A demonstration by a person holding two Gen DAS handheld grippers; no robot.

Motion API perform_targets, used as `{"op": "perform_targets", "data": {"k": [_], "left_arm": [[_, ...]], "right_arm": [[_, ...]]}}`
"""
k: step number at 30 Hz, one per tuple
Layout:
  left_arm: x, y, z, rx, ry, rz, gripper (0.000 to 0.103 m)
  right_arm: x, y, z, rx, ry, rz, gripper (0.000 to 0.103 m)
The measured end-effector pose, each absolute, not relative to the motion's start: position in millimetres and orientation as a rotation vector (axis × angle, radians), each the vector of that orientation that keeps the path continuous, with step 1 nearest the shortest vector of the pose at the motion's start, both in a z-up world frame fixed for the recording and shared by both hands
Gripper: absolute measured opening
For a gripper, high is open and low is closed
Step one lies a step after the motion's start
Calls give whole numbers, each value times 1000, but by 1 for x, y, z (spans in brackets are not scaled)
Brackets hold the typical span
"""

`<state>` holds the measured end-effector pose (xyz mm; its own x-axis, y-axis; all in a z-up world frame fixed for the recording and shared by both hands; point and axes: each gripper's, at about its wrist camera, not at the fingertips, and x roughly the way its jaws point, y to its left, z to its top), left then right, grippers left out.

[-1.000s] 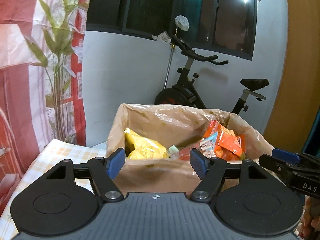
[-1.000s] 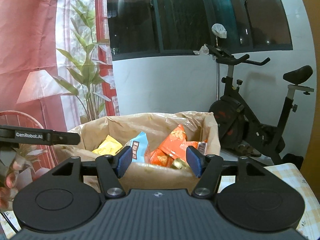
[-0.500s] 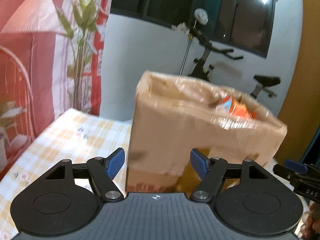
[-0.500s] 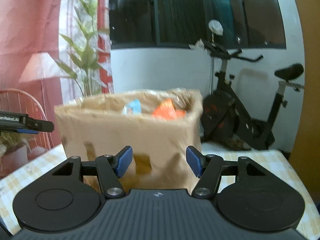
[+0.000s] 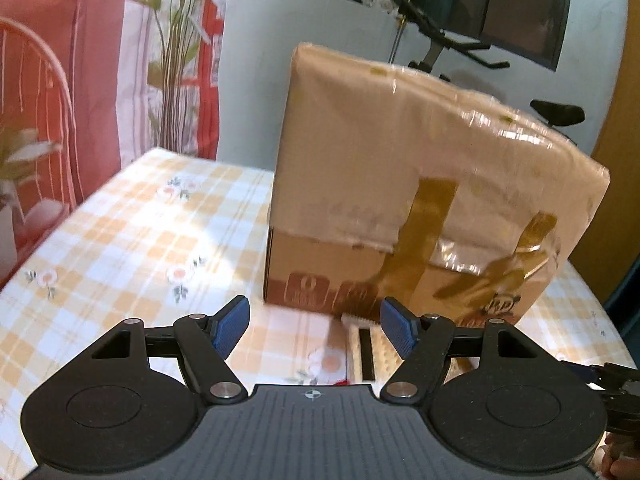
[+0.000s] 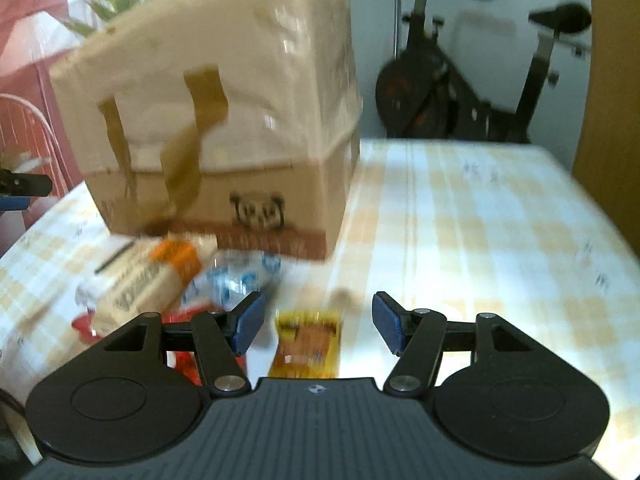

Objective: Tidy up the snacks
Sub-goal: 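Move both grippers back down toward the remaining snacks on the table, then grasp the yellow-red packet with the right gripper while the left gripper grasps the white cracker pack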

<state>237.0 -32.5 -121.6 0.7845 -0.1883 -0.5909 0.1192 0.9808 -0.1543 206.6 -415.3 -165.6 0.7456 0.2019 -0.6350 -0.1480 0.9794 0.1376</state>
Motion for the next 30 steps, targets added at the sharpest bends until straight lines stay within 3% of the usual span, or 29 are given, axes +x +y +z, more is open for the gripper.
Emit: {"op": "perform_targets", "data": {"k": [6, 9, 22, 30], "left_arm": [[235, -32, -133, -118, 688, -165, 74], [233, -35, -138, -115, 708, -169, 74], [231, -47, -152, -66, 760, -208, 72], [232, -60, -160, -30, 800, -237, 65]], "right_arm": [[211, -404, -180, 26, 783, 218, 54], [209, -399, -180, -16, 784, 221, 38], [240, -397, -190, -65, 713, 225, 37], [234, -401, -193, -52, 683, 235, 37]]}}
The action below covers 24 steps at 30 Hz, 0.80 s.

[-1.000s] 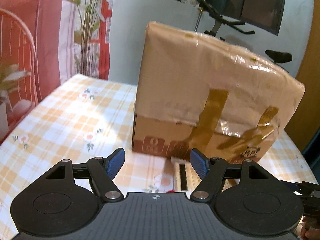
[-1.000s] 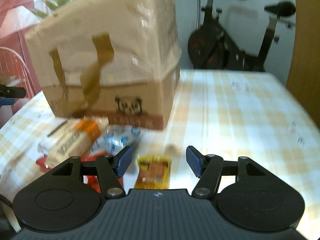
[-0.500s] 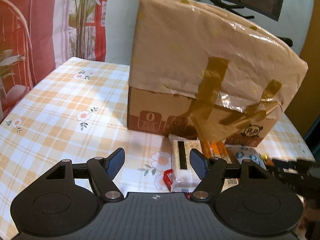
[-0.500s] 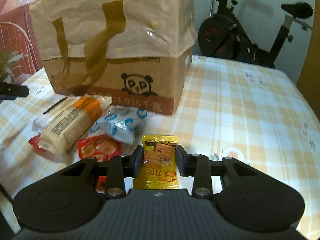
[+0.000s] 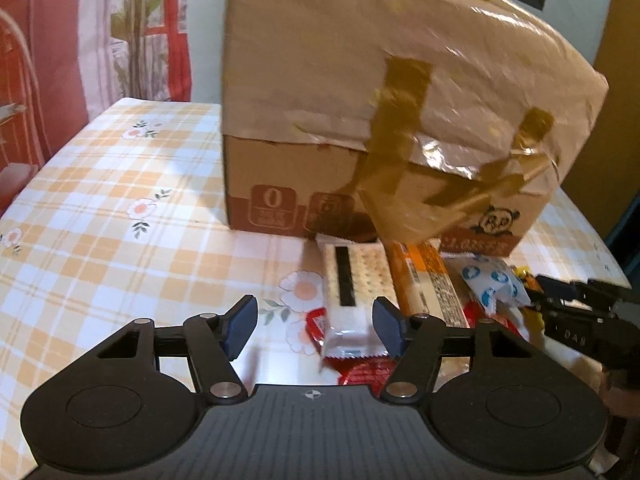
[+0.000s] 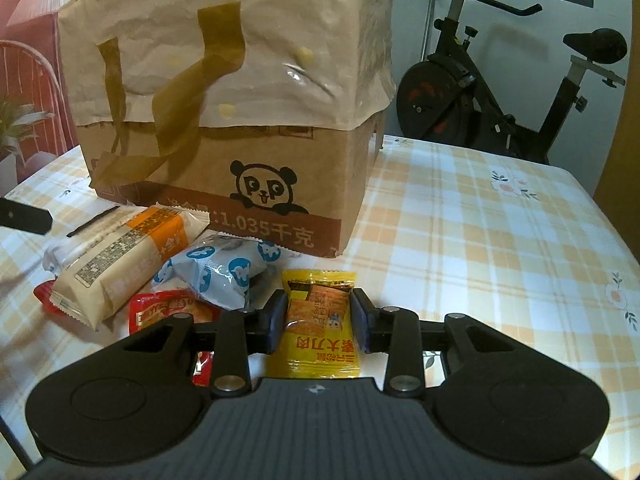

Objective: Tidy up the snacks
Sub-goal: 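Grasp the yellow-red packet with the right gripper while the left gripper grasps the white cracker pack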

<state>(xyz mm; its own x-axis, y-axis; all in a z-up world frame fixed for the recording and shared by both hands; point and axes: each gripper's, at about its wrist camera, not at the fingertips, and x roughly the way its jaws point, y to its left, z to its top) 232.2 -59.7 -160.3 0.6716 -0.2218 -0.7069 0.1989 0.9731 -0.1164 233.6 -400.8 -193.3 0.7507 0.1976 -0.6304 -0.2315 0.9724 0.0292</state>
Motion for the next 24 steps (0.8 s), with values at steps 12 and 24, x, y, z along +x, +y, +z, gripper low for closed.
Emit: {"op": "perform_targets", "data": {"k": [12, 24], "left_arm": [[247, -69, -163, 2, 813, -255, 57], [278, -105, -177, 71, 856, -286, 55]], "right_arm": [[233, -403, -193, -23, 678, 240, 37], [234, -400, -193, -39, 677, 242, 37]]}}
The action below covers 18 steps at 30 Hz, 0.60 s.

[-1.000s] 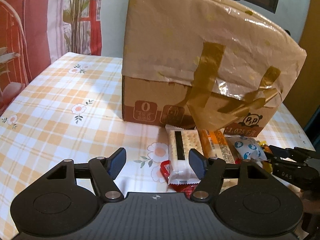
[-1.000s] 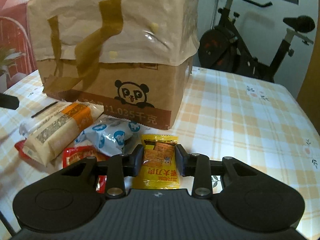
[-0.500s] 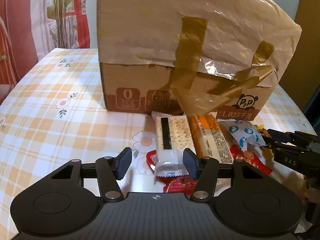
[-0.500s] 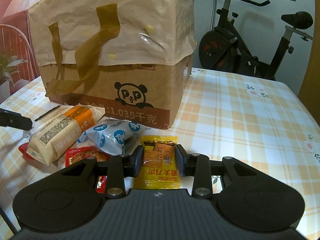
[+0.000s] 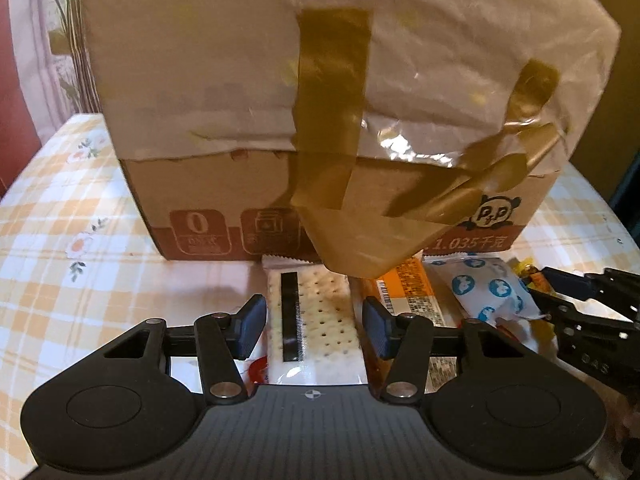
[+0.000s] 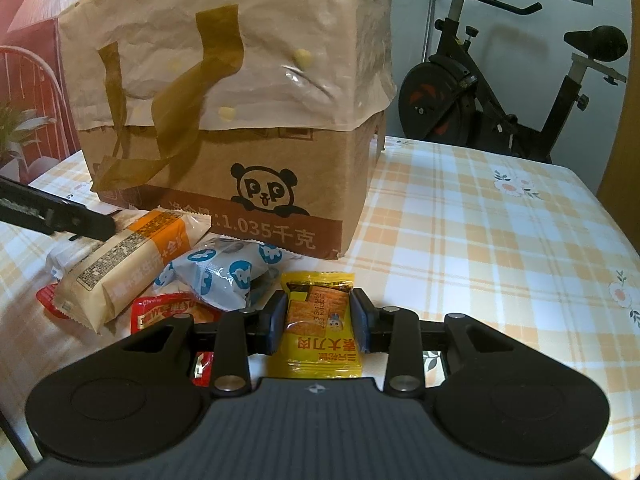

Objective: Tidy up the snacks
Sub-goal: 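Grasp the yellow-red packet with the right gripper while the left gripper grasps the white cracker pack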

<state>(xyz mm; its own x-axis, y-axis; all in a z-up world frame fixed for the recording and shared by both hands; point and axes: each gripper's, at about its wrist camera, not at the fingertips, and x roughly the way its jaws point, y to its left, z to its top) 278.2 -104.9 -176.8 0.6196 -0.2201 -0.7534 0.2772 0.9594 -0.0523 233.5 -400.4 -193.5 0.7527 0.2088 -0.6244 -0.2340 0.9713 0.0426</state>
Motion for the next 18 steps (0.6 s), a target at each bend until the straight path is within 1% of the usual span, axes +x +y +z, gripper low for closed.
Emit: {"op": "perform_targets", "data": {"k": [2, 8, 18], "left_arm": [[283, -108, -182, 69, 869, -279, 55], [279, -105, -188, 58, 867, -282, 50], [243, -84, -174, -2, 819, -283, 50]], "right_arm": [[234, -401, -193, -38, 677, 242, 37], [234, -400, -193, -37, 677, 242, 37], [234, -402, -193, -14, 677, 247, 37]]}}
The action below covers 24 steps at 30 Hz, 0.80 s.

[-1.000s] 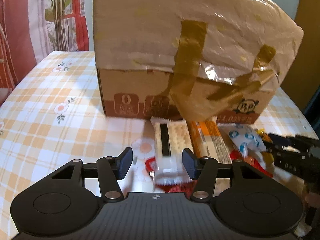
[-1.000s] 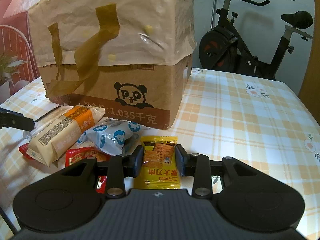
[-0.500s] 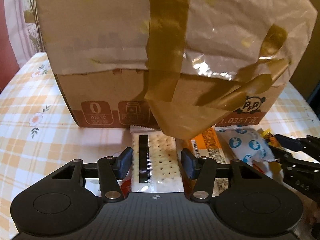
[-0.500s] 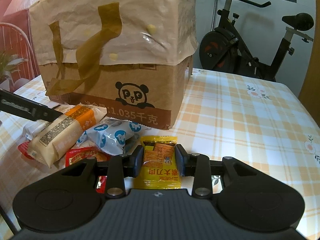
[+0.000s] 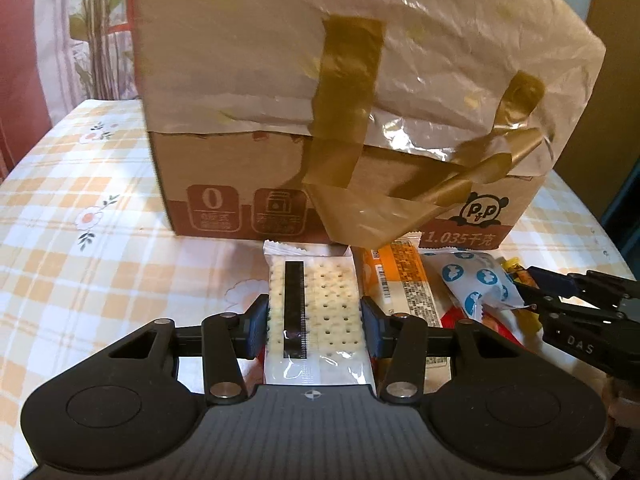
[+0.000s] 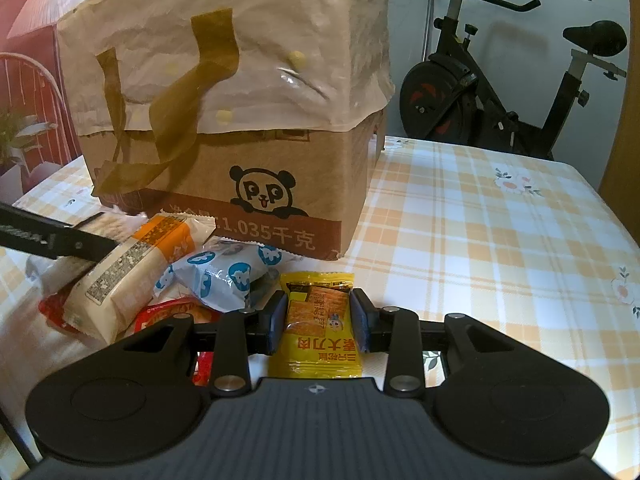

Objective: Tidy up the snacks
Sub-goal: 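Grasp the yellow-red packet with the right gripper while the left gripper grasps the white cracker pack, then carry both packs over the paper bag and open both grippers to drop them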

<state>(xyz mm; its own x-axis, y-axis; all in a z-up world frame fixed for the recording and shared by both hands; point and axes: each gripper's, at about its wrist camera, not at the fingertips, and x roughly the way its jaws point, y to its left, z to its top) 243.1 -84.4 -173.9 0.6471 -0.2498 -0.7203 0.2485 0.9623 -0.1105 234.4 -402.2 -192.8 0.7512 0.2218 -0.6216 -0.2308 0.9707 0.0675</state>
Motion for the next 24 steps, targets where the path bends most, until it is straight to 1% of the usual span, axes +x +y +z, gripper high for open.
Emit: {"op": "perform_targets", "data": {"k": [12, 24], "left_arm": [[239, -80, -167, 5, 791, -270, 50], [234, -56, -155, -74, 773, -225, 50]], "right_arm": [[233, -405, -191, 6, 672, 231, 37], [229, -409, -190, 26, 660, 202, 37]]}}
